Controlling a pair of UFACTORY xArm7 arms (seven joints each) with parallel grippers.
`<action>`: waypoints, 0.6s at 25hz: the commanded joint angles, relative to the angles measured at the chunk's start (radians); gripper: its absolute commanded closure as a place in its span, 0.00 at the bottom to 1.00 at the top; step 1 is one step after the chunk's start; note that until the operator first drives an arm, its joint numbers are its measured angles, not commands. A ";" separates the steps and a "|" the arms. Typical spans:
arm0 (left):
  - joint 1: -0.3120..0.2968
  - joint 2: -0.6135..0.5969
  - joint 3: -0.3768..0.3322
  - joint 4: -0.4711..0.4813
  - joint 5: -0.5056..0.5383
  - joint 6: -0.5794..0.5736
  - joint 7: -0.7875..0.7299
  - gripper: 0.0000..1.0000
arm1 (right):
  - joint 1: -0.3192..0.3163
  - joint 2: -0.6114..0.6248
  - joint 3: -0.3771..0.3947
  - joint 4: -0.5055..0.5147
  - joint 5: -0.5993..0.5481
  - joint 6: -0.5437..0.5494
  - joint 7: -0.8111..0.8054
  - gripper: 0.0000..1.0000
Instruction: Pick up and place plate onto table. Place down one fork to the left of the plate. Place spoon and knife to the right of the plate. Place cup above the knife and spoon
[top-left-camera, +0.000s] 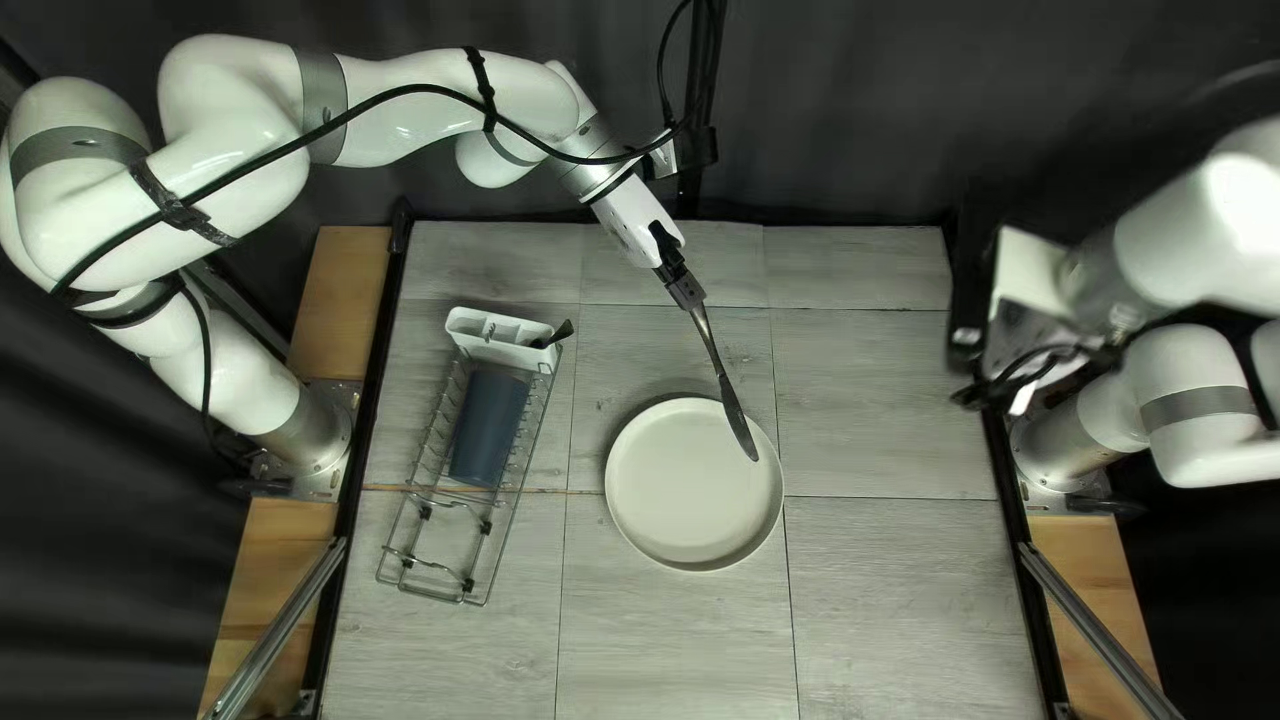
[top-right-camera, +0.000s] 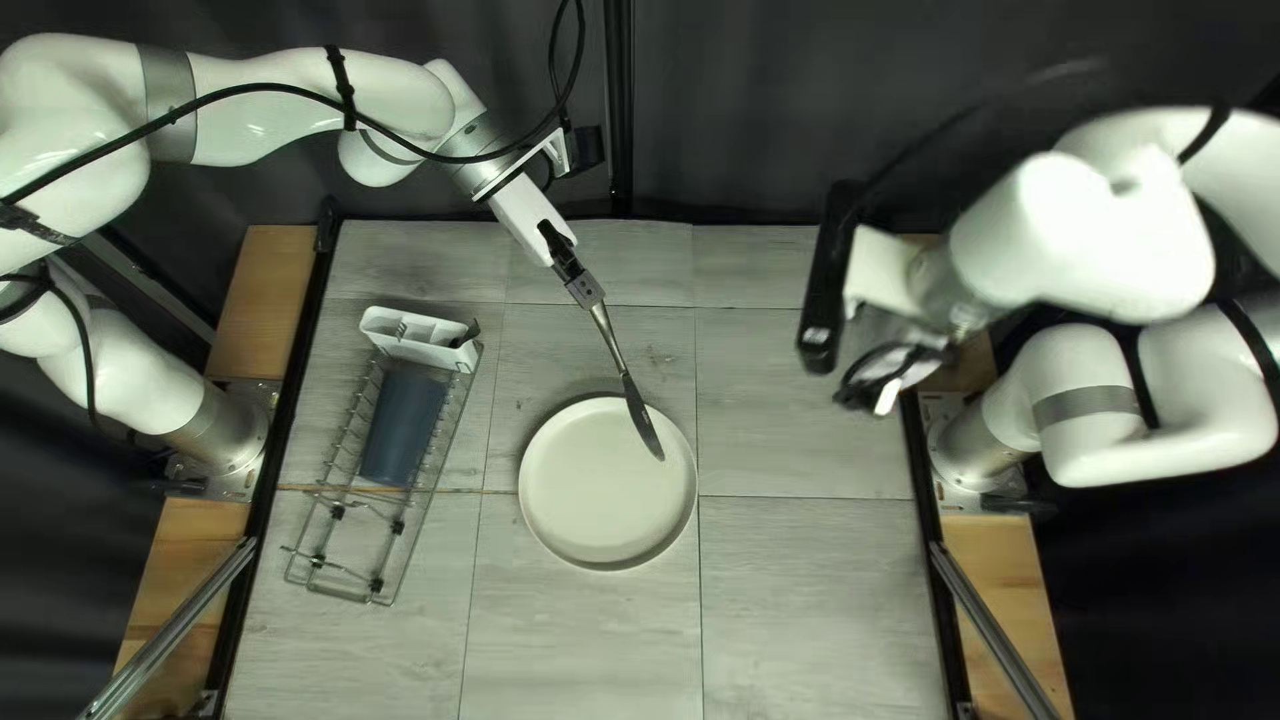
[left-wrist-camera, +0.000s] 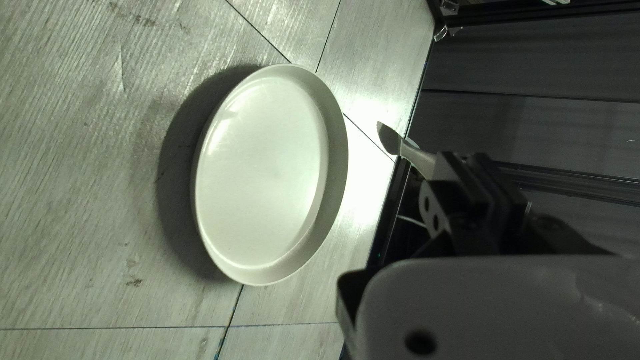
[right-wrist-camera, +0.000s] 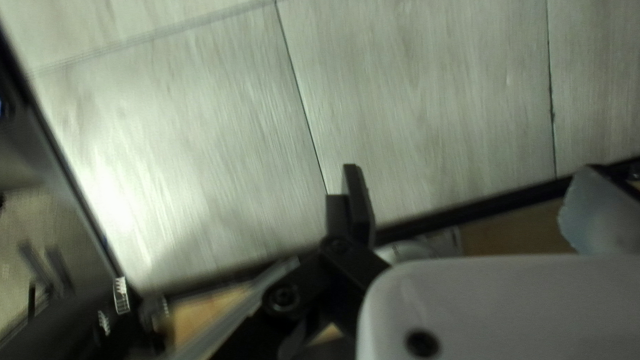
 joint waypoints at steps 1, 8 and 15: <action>0.000 0.000 0.000 0.000 0.000 0.000 0.000 1.00 | -0.090 0.142 0.167 -0.023 -0.092 -0.220 0.236 0.00; 0.000 0.000 0.000 0.000 0.000 0.000 0.000 1.00 | -0.127 0.247 0.211 0.025 -0.143 -0.255 0.275 0.00; 0.000 0.000 0.000 0.000 0.000 0.000 0.000 1.00 | -0.167 0.349 0.249 0.045 -0.166 -0.360 0.359 0.00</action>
